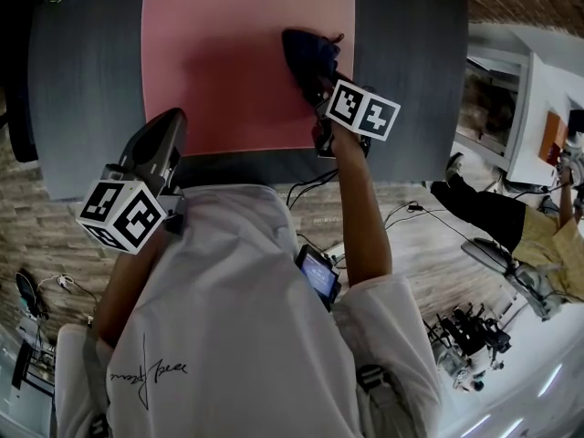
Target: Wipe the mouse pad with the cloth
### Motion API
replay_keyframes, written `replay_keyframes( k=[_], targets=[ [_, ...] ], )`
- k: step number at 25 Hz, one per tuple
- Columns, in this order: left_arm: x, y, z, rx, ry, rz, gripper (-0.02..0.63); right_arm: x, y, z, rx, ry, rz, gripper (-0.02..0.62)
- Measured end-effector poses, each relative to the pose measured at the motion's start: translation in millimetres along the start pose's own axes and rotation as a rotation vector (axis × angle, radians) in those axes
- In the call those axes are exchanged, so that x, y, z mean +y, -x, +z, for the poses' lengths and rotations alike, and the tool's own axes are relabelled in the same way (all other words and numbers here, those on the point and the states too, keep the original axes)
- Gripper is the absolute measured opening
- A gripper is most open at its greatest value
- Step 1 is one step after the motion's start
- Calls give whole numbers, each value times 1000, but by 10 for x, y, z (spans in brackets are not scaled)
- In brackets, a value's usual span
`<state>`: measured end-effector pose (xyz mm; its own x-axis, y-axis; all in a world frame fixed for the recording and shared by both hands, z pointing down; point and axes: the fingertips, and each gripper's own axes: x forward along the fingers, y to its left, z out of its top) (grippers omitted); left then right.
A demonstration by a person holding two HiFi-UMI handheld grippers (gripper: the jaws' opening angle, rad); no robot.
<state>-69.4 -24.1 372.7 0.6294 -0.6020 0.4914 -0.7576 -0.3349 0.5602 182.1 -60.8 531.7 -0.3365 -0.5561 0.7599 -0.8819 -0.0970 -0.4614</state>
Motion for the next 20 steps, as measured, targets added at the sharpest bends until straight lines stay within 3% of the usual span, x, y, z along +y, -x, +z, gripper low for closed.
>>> replay_keyframes(
  k=[20],
  targets=[
    [146, 47, 58, -11, 22, 20, 12, -126, -58, 246, -34, -35, -56, 110]
  ],
)
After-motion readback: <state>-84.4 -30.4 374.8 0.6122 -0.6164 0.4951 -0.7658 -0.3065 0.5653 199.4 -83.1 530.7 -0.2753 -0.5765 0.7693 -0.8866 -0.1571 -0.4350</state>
